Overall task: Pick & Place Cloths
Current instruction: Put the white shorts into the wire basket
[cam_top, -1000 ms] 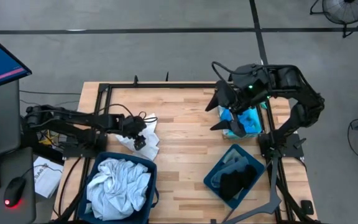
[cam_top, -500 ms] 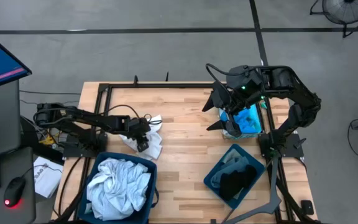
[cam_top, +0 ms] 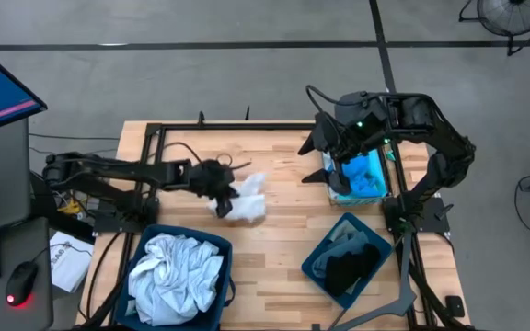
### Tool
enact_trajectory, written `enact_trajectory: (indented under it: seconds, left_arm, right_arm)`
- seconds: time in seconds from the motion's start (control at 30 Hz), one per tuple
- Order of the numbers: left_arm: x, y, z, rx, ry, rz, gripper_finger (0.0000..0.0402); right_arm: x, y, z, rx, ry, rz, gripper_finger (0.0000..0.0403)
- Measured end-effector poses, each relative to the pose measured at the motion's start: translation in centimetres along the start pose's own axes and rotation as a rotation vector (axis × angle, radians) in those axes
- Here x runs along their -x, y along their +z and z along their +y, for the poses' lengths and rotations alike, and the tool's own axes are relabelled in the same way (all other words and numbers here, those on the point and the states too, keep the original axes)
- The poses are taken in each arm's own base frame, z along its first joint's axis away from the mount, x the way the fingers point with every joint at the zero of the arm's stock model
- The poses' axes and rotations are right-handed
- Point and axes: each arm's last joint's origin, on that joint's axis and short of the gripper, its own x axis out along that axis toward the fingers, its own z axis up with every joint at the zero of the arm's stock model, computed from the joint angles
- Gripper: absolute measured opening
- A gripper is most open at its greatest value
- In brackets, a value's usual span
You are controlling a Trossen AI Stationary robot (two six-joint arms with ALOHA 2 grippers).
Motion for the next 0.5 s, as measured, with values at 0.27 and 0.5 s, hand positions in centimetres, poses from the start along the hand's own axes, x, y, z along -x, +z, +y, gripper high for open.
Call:
enact_trajectory:
  seconds: [0.27, 0.5]
  left_arm:
    - [5.1, 5.7, -1.5, -0.093, -0.032, -0.272, 0.0]
    - [7.6, 7.6, -2.3, -0.158, -0.06, -0.369, 0.0]
  right_arm:
    - [0.2, 0.0, -0.8, -0.01, -0.025, -0.012, 0.0333]
    - [-0.4, 0.4, -1.2, 0.03, -0.082, -0.026, 0.0333]
